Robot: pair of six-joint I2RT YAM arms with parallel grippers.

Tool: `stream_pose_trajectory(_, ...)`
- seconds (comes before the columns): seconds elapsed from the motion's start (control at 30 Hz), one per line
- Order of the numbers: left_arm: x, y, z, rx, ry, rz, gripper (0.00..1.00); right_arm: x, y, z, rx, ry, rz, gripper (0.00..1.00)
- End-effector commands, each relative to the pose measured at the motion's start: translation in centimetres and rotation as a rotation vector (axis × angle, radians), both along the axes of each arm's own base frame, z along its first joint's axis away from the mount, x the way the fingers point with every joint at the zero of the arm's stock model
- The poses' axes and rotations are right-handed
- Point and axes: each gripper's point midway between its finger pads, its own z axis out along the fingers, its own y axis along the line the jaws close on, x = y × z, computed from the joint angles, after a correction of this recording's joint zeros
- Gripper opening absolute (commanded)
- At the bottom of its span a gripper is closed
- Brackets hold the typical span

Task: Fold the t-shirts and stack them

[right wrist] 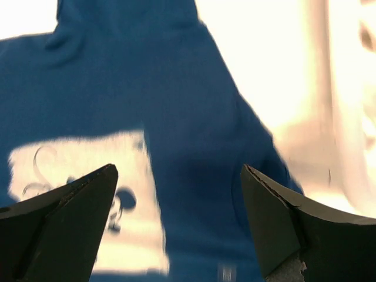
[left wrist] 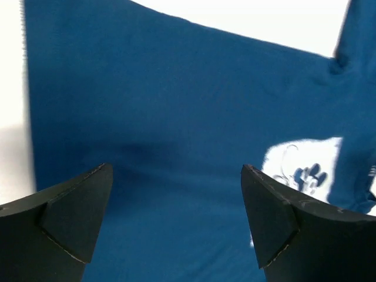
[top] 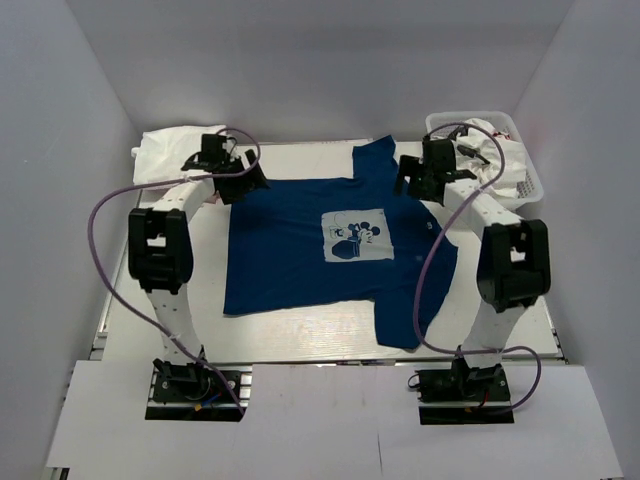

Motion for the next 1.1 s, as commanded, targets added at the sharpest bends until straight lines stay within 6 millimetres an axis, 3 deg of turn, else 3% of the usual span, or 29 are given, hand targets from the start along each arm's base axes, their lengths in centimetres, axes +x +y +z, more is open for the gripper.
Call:
stream_pose_trajectory(0.0, 2.0, -1.9, -0.8, -0.023, -0.008, -0.042, 1.0, 4.0, 0.6, 1.6, -0.039, -0.076, 0.045, 0.9)
stream_pose_trajectory(0.03, 2.7, -1.8, -0.8, -0.015, -0.009, -0.035, 1.0, 4.5, 0.6, 1.4, -0.057, -0.078, 0.052, 0.9)
stream_pose_trajectory(0.07, 2.5, -1.7, -2.9, -0.01, 0.048, -0.035, 1.0, 6.0, 0.8, 0.3, -0.062, -0.074, 0.059, 0.9)
stream_pose_trajectory(0.1, 2.6, -1.8, -3.5, -0.009, 0.057, -0.035, 1.0, 7.4, 0.5, 1.5, -0.073, -0.109, 0.063, 0.9)
stream_pose_trajectory(0.17, 2.3, -1.5, -4.9, 0.01, 0.088, -0.036, 1.0, 8.2, 0.9, -1.8, -0.104, -0.038, 0.098, 0.9)
stream_pose_trajectory(0.2, 2.1, -1.2, -5.4, 0.026, 0.098, -0.024, 1.0, 9.6, 0.9, -1.1, -0.115, -0.049, 0.1, 0.9)
stream_pose_trajectory(0.3, 1.3, -0.4, -7.8, 0.066, 0.146, -0.008, 1.0, 10.4, 0.9, -2.8, -0.14, -0.011, 0.128, 0.9)
stream_pose_trajectory(0.37, 1.0, -0.1, -8.2, 0.081, 0.152, -0.008, 1.0, 10.2, 0.2, -3.7, -0.164, 0.011, 0.145, 0.9)
stream_pose_trajectory(0.5, 0.2, 1.1, -9.8, 0.146, 0.187, 0.011, 1.0, 7.5, -1.2, -8.2, -0.274, 0.132, 0.211, 0.8)
stream_pose_trajectory(0.63, 0.0, 1.5, -10.2, 0.168, 0.192, 0.015, 1.0, 6.7, -2.4, -9.8, -0.333, 0.18, 0.207, 0.68)
stream_pose_trajectory(0.7, 0.0, 1.6, -10.3, 0.176, 0.192, 0.02, 1.0, 6.7, -3.5, -10.0, -0.389, 0.198, 0.18, 0.54)
stream_pose_trajectory(0.73, 0.0, 1.6, -10.3, 0.176, 0.192, 0.02, 1.0, 6.9, -3.6, -9.6, -0.404, 0.192, 0.179, 0.46)
stream_pose_trajectory(0.77, 0.0, 1.7, -10.3, 0.181, 0.19, 0.013, 1.0, 7.2, -4.6, -9.1, -0.443, 0.185, 0.14, 0.09)
stream_pose_trajectory(0.8, 0.0, 1.7, -10.3, 0.181, 0.19, 0.013, 1.0, 7.7, -5.3, -7.9, -0.487, 0.162, 0.089, 0.0)
stream_pose_trajectory(1.0, -0.3, 1.8, -10.6, 0.189, 0.198, 0.018, 1.0, 8.5, -6.5, -1.7, -0.63, 0.066, -0.016, 0.0)
stream_pose_trajectory(1.07, -0.3, 1.6, -10.6, 0.175, 0.201, 0.019, 1.0, 8.0, -6.1, -1.8, -0.683, 0.056, -0.009, 0.0)
